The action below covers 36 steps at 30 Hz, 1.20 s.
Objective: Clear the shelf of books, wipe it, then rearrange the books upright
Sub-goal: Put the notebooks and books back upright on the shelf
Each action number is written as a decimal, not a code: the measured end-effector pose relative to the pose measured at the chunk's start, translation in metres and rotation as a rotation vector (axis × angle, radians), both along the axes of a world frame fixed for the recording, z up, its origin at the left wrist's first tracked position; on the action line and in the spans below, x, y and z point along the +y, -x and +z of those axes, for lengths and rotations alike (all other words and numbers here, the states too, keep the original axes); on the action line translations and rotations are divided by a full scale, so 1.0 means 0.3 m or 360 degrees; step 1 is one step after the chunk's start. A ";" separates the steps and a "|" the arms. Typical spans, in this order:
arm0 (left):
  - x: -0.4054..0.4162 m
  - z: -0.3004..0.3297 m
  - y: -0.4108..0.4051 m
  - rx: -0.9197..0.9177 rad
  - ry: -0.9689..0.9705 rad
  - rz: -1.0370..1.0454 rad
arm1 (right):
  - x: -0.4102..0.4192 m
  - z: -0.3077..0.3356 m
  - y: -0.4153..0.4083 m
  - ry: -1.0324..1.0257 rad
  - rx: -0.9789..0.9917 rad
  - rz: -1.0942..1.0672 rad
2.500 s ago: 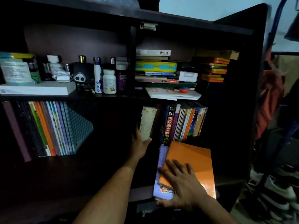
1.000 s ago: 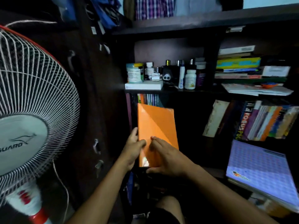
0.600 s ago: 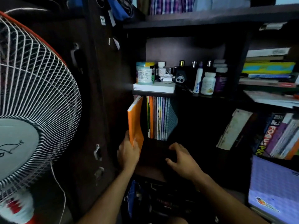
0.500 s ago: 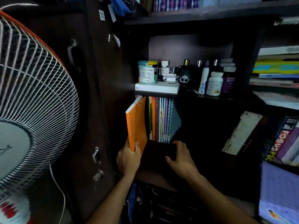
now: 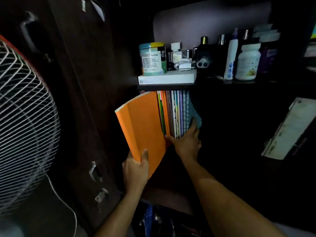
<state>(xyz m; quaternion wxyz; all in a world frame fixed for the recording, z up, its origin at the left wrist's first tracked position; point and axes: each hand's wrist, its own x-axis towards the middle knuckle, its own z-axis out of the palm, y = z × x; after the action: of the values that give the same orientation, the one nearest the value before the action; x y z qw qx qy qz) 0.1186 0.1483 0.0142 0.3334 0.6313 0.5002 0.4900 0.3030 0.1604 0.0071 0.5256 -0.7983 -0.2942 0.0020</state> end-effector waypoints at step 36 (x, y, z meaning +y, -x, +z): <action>-0.009 -0.013 0.001 -0.0124 -0.0050 -0.0191 | -0.012 0.019 -0.020 -0.0261 -0.0101 -0.0028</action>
<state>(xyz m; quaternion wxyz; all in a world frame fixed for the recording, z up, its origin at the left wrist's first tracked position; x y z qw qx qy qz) 0.1183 0.1456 0.0103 0.3715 0.6458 0.4404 0.5010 0.3091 0.1567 0.0127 0.5797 -0.7547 -0.3027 -0.0520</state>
